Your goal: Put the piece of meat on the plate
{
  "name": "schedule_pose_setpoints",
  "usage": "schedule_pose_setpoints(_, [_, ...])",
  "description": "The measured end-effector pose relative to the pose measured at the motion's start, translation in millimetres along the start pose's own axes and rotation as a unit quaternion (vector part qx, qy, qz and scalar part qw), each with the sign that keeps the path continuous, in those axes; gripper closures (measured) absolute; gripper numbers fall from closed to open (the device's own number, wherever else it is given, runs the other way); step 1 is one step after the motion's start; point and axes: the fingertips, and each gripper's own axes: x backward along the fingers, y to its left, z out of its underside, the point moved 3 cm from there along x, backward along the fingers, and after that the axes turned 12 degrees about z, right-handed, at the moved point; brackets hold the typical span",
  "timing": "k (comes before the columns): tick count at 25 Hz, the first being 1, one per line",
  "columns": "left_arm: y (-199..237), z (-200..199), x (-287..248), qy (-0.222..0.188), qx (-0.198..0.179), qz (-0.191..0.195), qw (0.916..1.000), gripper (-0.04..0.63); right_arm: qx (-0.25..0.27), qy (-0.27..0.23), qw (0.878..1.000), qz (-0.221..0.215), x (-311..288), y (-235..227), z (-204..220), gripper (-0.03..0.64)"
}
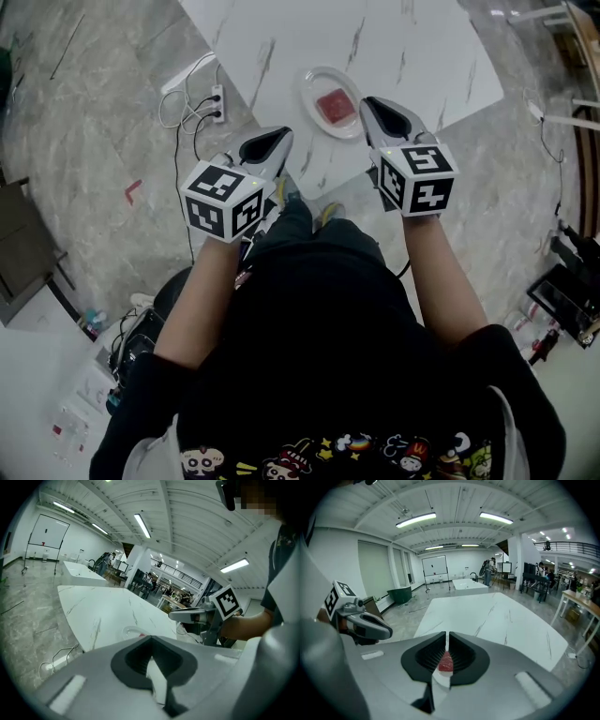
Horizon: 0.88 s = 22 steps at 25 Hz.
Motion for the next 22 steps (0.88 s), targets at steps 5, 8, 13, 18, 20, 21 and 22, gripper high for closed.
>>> schedule_pose_setpoints(5, [-9.6,-15.0,3.9,0.002,-0.028,0.008,0.9996,0.595,-0.015,-0.043,0.999,0.015,41.3,-1.7,-19.6,0.590])
schedule_pose_setpoints(8, [-17.3,-20.0,2.5,0.003,-0.036,0.013,0.9993,0.595,-0.023,-0.050,0.998,0.016,57.7,-2.4,-21.1,0.591])
schedule_pose_setpoints(13, [-29.3,-32.5,-1.5,-0.001,-0.062,0.025,0.9978,0.595,-0.036,-0.068,0.997,0.017,74.8,-1.2,-20.3,0.592])
schedule_pose_setpoints(18, [-41.0,-45.8,1.7,-0.012,-0.081,0.023,0.9964,0.595,-0.041,-0.092,0.995,0.010,93.2,2.0,-27.8,0.592])
schedule_pose_setpoints(20, [-45.1,-48.1,3.1,-0.015,-0.084,0.021,0.9962,0.595,-0.041,-0.098,0.994,0.008,98.2,1.2,-29.0,0.592])
schedule_pose_setpoints(21, [-46.5,-48.4,2.7,-0.015,-0.084,0.020,0.9961,0.595,-0.041,-0.099,0.994,0.009,98.6,-0.5,-28.2,0.592])
schedule_pose_setpoints(22, [-47.1,-48.3,1.8,-0.014,-0.084,0.019,0.9962,0.595,-0.041,-0.097,0.994,0.009,97.2,-2.6,-26.3,0.592])
